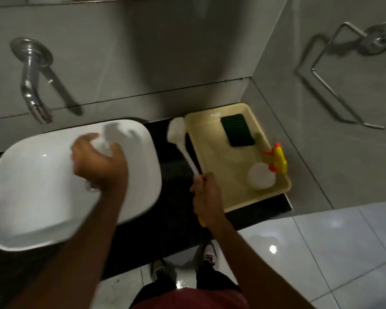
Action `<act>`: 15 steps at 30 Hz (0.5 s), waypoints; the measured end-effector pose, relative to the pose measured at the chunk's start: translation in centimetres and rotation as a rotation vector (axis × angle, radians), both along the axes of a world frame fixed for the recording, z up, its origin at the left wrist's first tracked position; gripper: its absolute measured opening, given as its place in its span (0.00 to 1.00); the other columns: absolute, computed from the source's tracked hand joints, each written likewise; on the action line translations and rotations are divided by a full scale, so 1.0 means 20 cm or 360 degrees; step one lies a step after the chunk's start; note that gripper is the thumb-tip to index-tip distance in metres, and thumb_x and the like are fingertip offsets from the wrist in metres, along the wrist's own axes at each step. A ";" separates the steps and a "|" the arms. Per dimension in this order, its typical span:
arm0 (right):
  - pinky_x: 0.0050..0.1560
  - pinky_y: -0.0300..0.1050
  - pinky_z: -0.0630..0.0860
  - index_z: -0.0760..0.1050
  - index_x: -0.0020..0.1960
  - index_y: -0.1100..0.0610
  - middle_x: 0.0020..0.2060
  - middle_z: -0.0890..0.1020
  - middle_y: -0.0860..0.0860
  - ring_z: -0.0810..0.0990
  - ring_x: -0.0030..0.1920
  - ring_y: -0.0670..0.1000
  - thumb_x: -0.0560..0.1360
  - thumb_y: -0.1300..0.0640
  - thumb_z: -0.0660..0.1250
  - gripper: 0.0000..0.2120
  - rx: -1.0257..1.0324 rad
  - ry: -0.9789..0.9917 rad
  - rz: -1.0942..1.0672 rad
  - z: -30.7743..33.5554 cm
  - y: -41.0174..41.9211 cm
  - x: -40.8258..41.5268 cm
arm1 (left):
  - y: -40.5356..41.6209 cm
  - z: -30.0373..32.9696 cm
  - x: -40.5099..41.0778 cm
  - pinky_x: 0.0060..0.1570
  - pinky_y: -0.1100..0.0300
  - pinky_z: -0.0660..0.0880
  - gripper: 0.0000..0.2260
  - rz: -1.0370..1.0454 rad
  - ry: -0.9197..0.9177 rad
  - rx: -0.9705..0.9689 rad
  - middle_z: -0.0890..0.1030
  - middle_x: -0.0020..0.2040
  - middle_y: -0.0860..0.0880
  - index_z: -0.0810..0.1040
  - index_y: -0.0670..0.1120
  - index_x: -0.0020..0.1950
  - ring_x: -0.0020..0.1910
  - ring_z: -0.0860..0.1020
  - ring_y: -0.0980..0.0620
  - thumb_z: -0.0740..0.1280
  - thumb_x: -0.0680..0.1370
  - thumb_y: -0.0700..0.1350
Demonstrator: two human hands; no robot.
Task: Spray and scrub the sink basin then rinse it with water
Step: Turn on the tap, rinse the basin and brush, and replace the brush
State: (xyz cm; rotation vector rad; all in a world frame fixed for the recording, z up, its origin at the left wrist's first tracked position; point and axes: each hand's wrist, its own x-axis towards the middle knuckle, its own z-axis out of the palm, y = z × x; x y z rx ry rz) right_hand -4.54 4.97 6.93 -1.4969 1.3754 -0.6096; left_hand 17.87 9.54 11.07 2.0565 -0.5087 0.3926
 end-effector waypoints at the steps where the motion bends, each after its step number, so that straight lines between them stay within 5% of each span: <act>1: 0.34 0.53 0.78 0.70 0.45 0.55 0.36 0.78 0.56 0.78 0.34 0.56 0.83 0.49 0.56 0.13 0.0005 0.0097 -0.0085 -0.03 -0.09 -0.09 | -0.04 -0.06 -0.20 0.56 0.47 0.70 0.15 -0.0190 -0.0071 0.0031 0.80 0.54 0.42 0.78 0.42 0.54 0.56 0.77 0.41 0.71 0.69 0.43; 3: 0.42 0.58 0.79 0.73 0.48 0.58 0.39 0.79 0.58 0.80 0.40 0.61 0.83 0.51 0.57 0.12 0.0020 0.0262 -0.0184 -0.09 -0.27 -0.26 | -0.12 -0.18 -0.57 0.61 0.43 0.68 0.14 -0.0510 -0.0010 0.0196 0.79 0.55 0.43 0.77 0.43 0.55 0.58 0.76 0.41 0.69 0.69 0.40; 6: 0.42 0.51 0.74 0.73 0.48 0.61 0.40 0.79 0.58 0.79 0.43 0.60 0.83 0.52 0.58 0.13 0.0012 0.0404 -0.0201 -0.19 -0.50 -0.42 | -0.29 -0.36 -0.98 0.70 0.40 0.63 0.19 -0.0858 0.0170 0.0629 0.77 0.65 0.44 0.76 0.45 0.63 0.68 0.72 0.43 0.65 0.73 0.46; 10: 0.38 0.49 0.70 0.72 0.45 0.63 0.39 0.78 0.58 0.78 0.42 0.59 0.82 0.56 0.59 0.13 -0.0042 0.0451 -0.0023 -0.38 -0.70 -0.43 | -0.48 -0.63 -1.15 0.77 0.43 0.48 0.32 -0.0988 0.0400 0.1132 0.58 0.80 0.44 0.55 0.44 0.80 0.80 0.52 0.46 0.61 0.79 0.53; 15: 0.40 0.47 0.70 0.73 0.49 0.63 0.46 0.79 0.58 0.78 0.46 0.58 0.82 0.55 0.58 0.12 0.0039 0.0522 0.0079 -0.55 -0.76 -0.36 | -0.57 -0.78 -1.19 0.77 0.49 0.38 0.34 -0.0923 0.0413 0.1424 0.43 0.82 0.46 0.39 0.45 0.81 0.78 0.34 0.52 0.51 0.83 0.58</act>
